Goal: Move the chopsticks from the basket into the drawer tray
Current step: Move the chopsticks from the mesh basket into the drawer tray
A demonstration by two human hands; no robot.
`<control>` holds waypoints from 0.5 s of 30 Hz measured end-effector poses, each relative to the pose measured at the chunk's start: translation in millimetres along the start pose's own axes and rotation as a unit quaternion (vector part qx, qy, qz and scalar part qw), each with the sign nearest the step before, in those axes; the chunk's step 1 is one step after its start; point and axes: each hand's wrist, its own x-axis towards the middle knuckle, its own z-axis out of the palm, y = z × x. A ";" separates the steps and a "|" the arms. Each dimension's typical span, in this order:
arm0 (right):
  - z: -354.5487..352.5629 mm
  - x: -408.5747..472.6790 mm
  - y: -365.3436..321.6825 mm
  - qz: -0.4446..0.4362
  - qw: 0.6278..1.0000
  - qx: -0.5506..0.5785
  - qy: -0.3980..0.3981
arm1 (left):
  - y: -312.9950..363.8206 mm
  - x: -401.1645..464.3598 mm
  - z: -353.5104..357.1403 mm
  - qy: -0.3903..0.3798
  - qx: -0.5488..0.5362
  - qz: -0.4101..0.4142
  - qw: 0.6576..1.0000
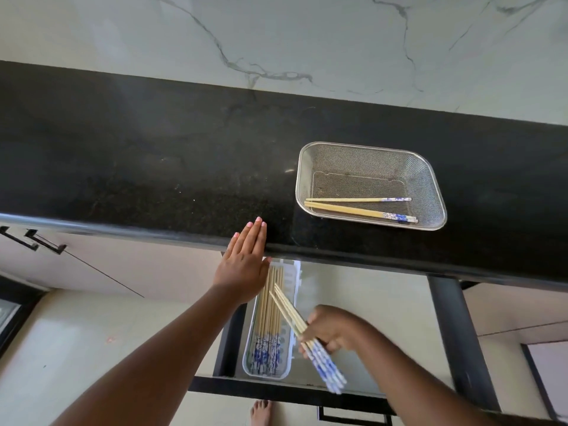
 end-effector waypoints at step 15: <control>84.7 82.4 -29.8 -0.029 0.951 -0.062 0.302 | 0.0 -1.5 -0.1 0.005 0.010 0.001 1.000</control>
